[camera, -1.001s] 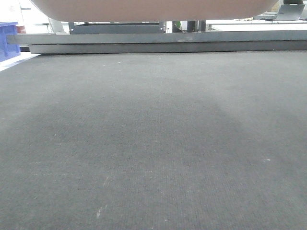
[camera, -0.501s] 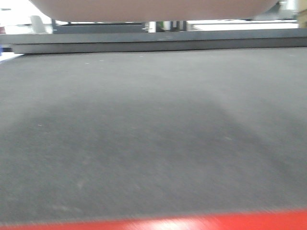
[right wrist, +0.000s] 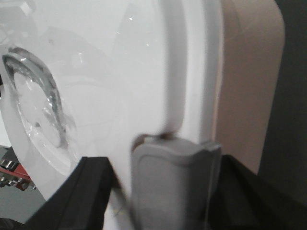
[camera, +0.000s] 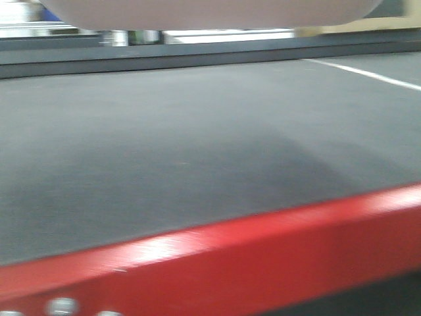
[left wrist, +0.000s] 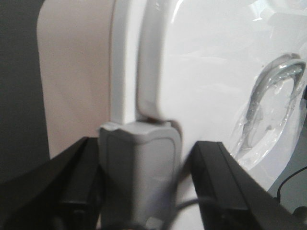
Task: Grab white bin and place on right shelf
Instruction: 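Drive the base past the red table toward the steel shelf rack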
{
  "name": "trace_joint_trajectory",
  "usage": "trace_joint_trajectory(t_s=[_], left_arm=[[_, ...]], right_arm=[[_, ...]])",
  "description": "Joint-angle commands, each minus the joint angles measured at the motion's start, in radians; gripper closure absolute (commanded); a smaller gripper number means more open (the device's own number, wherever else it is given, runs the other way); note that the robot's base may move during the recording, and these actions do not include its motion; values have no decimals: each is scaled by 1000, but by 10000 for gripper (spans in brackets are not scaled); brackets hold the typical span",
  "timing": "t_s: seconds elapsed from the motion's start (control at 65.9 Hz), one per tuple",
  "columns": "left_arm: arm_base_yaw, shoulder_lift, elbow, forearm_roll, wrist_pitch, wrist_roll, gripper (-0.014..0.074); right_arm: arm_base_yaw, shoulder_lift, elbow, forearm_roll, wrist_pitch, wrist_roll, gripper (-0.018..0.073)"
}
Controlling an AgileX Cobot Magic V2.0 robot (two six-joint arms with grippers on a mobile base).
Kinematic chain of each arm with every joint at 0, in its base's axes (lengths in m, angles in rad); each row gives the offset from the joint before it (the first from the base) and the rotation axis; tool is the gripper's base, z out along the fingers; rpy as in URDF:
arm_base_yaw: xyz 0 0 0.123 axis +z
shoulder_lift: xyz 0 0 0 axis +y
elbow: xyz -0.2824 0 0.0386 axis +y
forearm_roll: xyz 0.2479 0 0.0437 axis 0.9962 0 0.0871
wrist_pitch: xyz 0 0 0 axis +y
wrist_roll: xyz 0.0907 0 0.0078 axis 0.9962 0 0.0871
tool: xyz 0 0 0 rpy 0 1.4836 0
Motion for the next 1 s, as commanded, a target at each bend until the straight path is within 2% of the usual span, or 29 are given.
trace_joint_trajectory(t_s=[0.0,0.986], left_arm=[[-21,-20,-36,-158,15,17,348],[-21,-20,-36,-160,15,17,348]], right_arm=[[16,-16,-41,217,106,-12,95],[16,-16,-41,217,106,-12,95]])
